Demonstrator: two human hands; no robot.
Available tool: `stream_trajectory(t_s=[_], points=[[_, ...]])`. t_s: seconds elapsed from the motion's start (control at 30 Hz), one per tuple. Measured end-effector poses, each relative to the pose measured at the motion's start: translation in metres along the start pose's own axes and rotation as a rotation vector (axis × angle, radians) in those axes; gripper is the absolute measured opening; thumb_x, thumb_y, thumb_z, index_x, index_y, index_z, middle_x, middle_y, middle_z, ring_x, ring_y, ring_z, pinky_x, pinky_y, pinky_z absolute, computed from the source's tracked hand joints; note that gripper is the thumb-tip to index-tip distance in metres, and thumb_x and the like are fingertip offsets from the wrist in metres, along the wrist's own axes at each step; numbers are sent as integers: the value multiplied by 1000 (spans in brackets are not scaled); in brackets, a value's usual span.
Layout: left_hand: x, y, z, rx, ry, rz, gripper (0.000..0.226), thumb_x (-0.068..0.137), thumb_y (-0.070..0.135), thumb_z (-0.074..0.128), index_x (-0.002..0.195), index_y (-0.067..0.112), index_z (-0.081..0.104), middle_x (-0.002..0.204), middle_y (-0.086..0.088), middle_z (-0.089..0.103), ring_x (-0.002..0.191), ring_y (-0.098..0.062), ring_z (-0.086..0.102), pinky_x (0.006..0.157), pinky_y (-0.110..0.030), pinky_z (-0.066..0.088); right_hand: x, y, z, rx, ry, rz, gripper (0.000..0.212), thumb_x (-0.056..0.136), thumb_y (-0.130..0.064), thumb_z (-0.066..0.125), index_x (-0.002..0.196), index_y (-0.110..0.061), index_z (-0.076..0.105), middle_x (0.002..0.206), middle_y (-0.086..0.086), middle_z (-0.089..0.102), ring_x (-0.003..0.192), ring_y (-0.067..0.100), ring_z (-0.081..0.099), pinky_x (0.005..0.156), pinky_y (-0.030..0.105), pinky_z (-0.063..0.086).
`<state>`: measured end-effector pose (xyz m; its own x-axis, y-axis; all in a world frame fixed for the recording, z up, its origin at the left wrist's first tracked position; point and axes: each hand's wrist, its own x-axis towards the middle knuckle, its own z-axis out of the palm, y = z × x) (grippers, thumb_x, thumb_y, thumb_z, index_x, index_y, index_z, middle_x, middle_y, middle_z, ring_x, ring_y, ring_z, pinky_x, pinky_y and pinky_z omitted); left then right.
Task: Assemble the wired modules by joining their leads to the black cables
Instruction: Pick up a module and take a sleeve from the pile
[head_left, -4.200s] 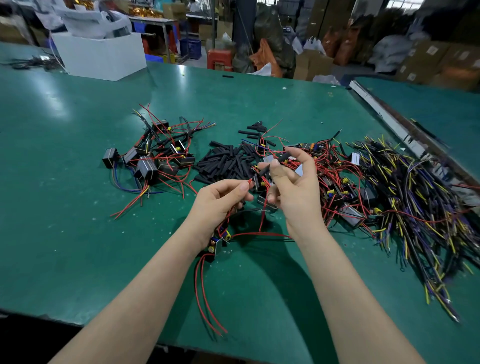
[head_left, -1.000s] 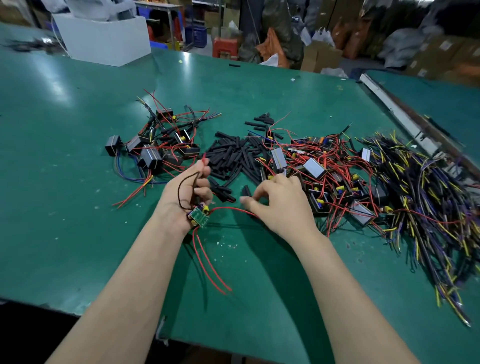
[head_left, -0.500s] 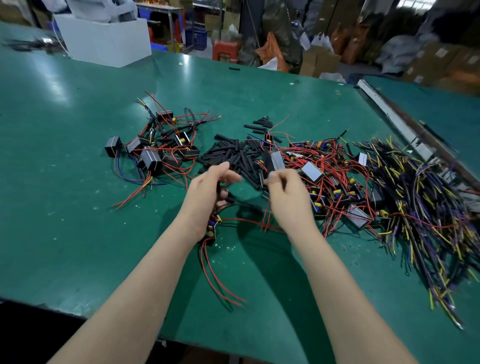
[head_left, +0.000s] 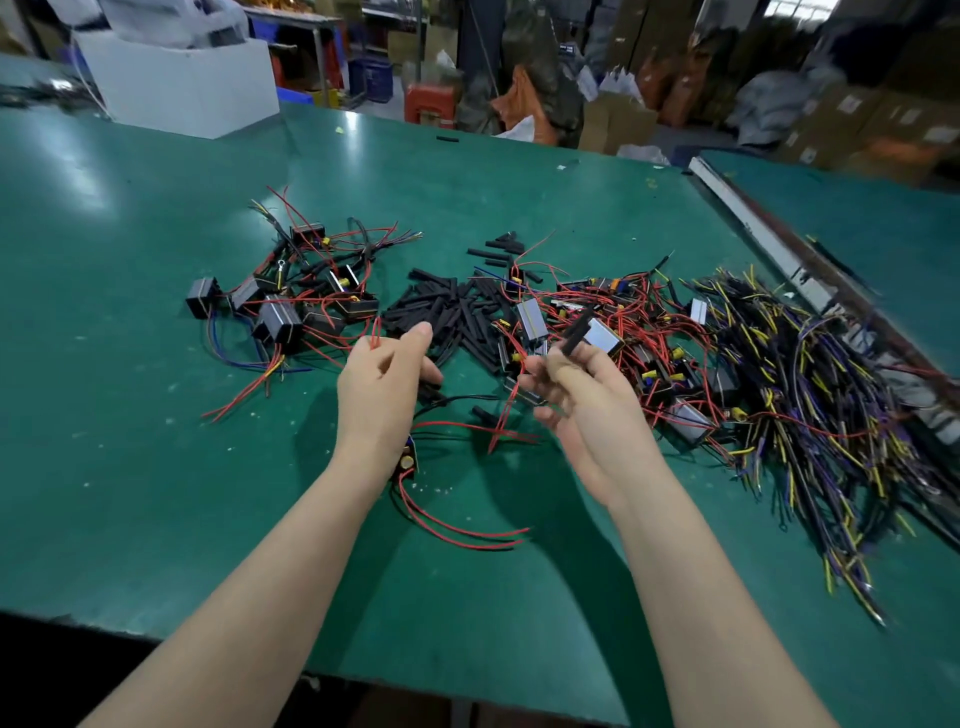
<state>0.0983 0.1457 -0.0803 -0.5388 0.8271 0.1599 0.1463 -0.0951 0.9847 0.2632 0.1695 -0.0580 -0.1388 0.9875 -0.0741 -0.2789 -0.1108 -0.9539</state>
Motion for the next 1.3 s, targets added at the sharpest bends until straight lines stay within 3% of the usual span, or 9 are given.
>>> stream_trajectory(t_s=[0.23,0.43,0.63,0.73,0.9,0.97,1.0,1.03,1.3], points=[[-3,0,2,10,57,-3,47,94,40,49,56,18,67,83,8,49,75,14,50,70,-15,33,1,9,-4,-125,9,-95,11,100,-16,50,104,-25,54,65,-7,69,65,9,67,53,17,48],[-8,2,6,105,-104,126,30,92,29,59,64,23,69,93,-7,50,79,2,49,71,-5,34,2,9,-4,-404,25,-9,11,101,-27,47,103,-28,57,61,-12,65,47,3,49,44,14,36],[-11,5,11,96,-326,168,12,87,28,66,80,36,70,95,-6,50,74,-5,47,68,-10,37,-2,10,-1,-570,-186,-54,34,100,-42,44,97,-14,63,56,-14,50,43,0,36,42,12,29],[-11,5,10,66,-394,173,14,85,30,67,79,42,70,92,1,52,73,1,48,66,-7,36,-5,13,2,-608,-291,-38,33,101,-42,41,82,-27,64,52,-16,45,41,-1,35,41,10,28],[-11,7,9,-65,-419,120,12,83,24,69,76,33,73,83,9,63,68,3,48,68,-13,37,-6,9,3,-588,-327,1,32,99,-44,44,127,-38,57,61,-20,56,51,-2,45,47,9,30],[-11,6,9,-79,-413,72,11,83,24,70,75,29,74,88,-1,63,77,-6,52,76,-22,40,-5,9,0,-640,-327,5,39,99,-45,45,137,-38,49,77,-26,62,68,3,54,75,10,32],[-10,6,9,-83,-404,55,11,84,23,70,75,28,74,91,-7,63,80,-10,53,80,-27,41,-6,9,-1,-659,-351,-9,36,99,-43,45,135,-40,51,84,-26,63,72,7,56,59,16,50],[-10,5,8,-80,-389,47,12,84,23,70,74,27,74,93,-10,64,82,-11,54,81,-29,42,-7,8,-2,-663,-378,-30,31,100,-39,44,129,-43,54,86,-22,64,71,9,58,55,17,37],[-7,1,8,43,-340,104,19,90,26,63,73,33,67,91,5,56,78,1,51,76,-15,38,-7,5,-2,-557,-318,-26,24,103,-28,41,114,-30,63,88,-11,74,64,8,61,56,18,38]])
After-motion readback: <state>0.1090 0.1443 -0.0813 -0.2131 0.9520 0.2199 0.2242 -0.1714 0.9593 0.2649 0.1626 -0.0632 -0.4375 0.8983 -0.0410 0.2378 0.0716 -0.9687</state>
